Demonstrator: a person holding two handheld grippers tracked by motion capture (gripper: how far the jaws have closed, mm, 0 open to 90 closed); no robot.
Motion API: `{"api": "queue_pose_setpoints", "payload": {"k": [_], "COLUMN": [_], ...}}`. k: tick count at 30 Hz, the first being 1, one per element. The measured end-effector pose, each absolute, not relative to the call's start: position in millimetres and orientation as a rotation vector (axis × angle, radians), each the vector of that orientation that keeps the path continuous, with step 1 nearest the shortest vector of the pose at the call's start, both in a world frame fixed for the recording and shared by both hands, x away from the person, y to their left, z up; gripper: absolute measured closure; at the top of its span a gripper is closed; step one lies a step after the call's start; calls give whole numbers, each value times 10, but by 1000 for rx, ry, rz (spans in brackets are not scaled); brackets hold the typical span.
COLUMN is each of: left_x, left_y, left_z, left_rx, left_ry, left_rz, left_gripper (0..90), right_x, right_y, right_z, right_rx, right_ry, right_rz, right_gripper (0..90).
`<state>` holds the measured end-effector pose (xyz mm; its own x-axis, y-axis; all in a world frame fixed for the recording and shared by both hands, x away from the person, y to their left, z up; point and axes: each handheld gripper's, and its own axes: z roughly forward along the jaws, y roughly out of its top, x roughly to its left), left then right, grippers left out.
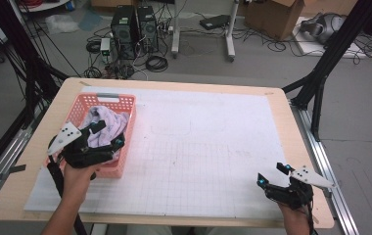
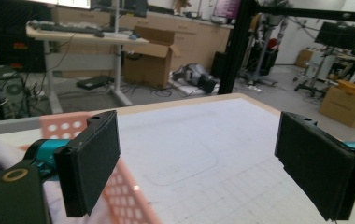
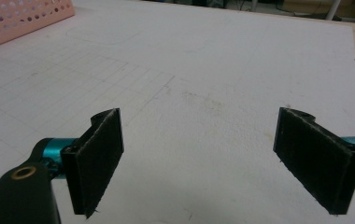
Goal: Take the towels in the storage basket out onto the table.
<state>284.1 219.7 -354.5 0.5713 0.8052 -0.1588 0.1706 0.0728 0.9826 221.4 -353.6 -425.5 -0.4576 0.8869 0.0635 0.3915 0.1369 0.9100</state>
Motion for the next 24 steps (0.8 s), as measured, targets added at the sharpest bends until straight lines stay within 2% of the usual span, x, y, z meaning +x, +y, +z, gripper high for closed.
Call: {"api": "queue_pose_setpoints", "payload": {"k": [13,24], "left_x": [3397,3699], "left_y": [2504,2660], "left_z": [-3662,-3931], "left_rx": [1610,1734], "left_ry": [1155,1419], "left_rz": [650,577], "left_gripper": [123,129], "right_x": [2217,2230], "right_y": [-3525,-3501], "right_z": [-4258,-4266], "right_rx": [1215,1202], "right_ry": [1939,1963], "right_rz": [1290,1276], "right_gripper": [147,147]}}
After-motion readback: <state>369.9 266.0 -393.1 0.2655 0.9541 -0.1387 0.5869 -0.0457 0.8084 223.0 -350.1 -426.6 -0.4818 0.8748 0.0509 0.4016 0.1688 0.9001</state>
